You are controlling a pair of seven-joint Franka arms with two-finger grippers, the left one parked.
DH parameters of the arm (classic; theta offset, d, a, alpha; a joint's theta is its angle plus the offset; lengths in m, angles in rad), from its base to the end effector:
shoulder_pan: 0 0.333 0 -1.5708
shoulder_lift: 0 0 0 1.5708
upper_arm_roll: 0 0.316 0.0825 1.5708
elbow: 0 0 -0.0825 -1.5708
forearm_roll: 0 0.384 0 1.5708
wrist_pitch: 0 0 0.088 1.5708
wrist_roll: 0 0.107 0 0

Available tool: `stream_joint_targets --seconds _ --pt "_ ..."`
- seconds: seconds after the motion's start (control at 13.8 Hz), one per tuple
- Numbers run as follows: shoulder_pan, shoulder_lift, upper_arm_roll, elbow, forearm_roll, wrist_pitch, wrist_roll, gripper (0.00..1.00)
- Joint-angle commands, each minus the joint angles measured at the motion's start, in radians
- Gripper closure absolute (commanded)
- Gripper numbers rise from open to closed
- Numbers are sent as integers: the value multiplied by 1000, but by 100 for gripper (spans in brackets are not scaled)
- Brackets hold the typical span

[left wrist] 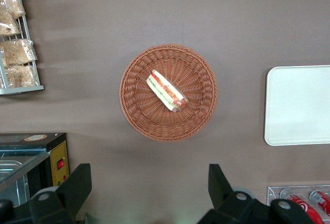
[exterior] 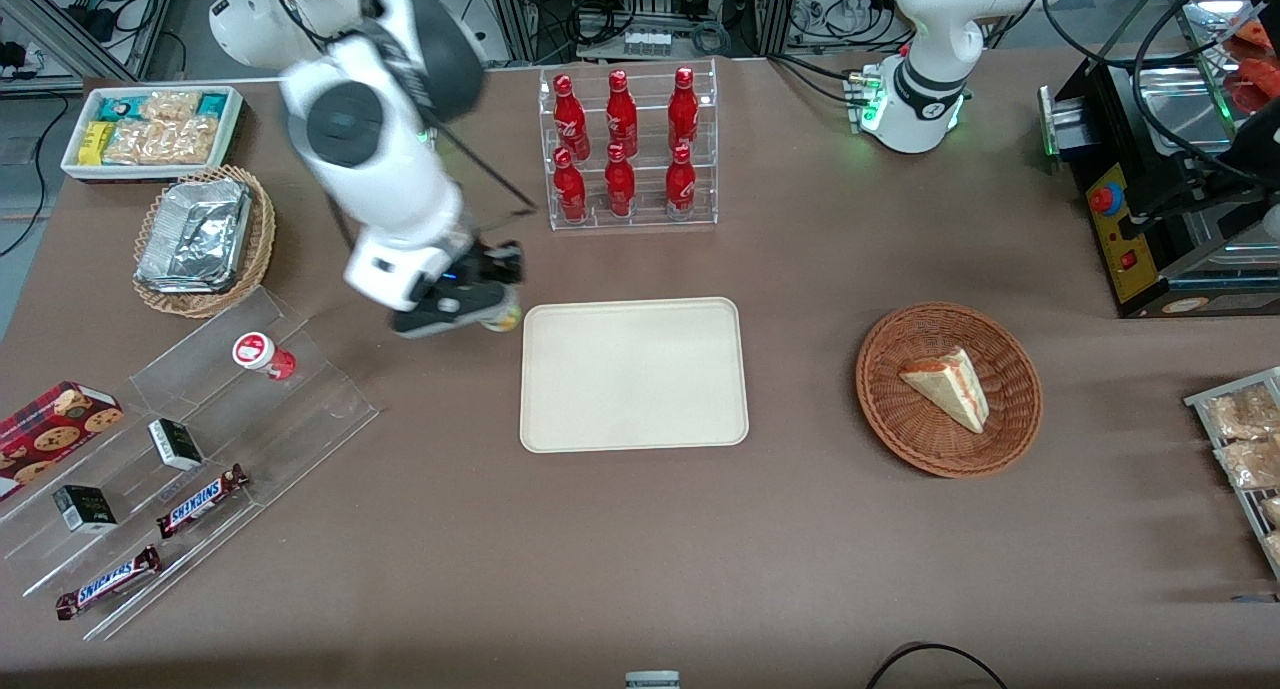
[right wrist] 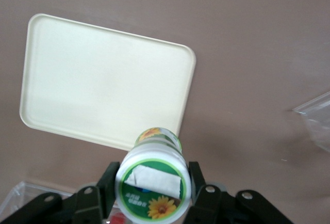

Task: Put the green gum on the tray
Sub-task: 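Carry the held gum jar over to the cream tray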

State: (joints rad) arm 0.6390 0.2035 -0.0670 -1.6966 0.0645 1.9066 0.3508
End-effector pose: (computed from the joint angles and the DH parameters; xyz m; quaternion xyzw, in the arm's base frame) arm 0.5201 0.3437 0.4736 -0.9946 -0.1006 0.0074 0.0228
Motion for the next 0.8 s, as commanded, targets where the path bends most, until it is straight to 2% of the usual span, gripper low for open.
stream_joint_targets --seconds 0.0,0.29,0.72 --pt "50 141 -16 95 -2 73 103 100" --pt "103 267 -17 94 -2 247 206 100" --pt "148 407 -20 94 -6 413 273 100"
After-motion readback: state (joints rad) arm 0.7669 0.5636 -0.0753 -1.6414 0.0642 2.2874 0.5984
